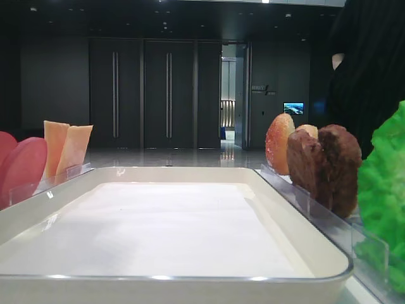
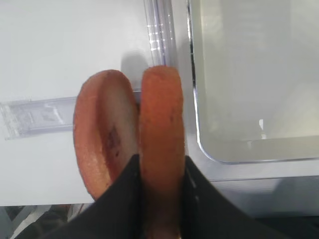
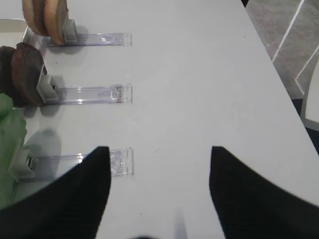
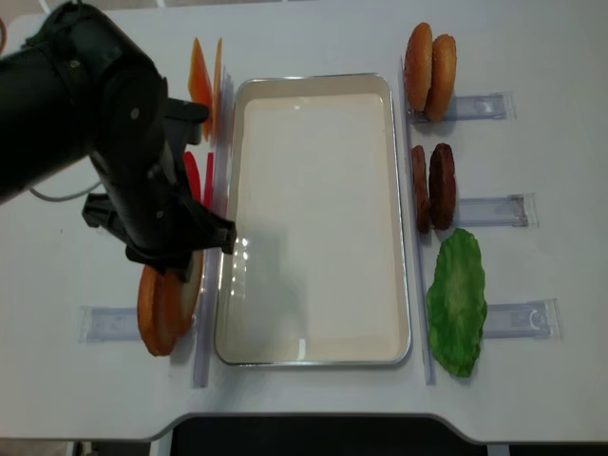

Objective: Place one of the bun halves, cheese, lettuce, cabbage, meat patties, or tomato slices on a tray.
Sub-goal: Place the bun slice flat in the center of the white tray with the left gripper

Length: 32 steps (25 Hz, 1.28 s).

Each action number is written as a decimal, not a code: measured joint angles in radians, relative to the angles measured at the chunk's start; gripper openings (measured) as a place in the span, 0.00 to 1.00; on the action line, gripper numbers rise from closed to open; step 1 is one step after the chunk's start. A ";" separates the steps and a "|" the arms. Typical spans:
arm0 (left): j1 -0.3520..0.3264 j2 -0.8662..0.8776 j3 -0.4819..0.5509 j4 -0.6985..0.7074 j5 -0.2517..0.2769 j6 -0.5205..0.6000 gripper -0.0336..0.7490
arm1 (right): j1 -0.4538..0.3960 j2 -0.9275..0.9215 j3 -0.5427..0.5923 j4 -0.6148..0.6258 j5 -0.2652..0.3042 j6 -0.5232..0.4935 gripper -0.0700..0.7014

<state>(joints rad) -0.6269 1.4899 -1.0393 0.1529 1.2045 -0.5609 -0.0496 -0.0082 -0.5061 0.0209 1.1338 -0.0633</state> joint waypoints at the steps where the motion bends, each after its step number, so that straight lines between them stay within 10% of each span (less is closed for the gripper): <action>1: 0.000 -0.005 -0.007 -0.012 0.002 0.004 0.23 | 0.000 0.000 0.000 0.000 0.000 0.000 0.63; 10: 0.000 -0.049 -0.047 -0.082 -0.005 0.022 0.22 | 0.000 0.000 0.000 0.000 0.000 0.000 0.63; 25: 0.000 -0.059 -0.030 -0.241 -0.497 0.050 0.22 | 0.000 0.000 0.000 0.000 0.000 0.000 0.63; 32: 0.000 0.035 0.014 -0.420 -0.594 0.185 0.22 | 0.000 0.000 0.000 0.000 0.000 0.000 0.63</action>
<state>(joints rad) -0.6269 1.5250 -1.0251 -0.2674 0.6100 -0.3757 -0.0496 -0.0082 -0.5061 0.0209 1.1338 -0.0633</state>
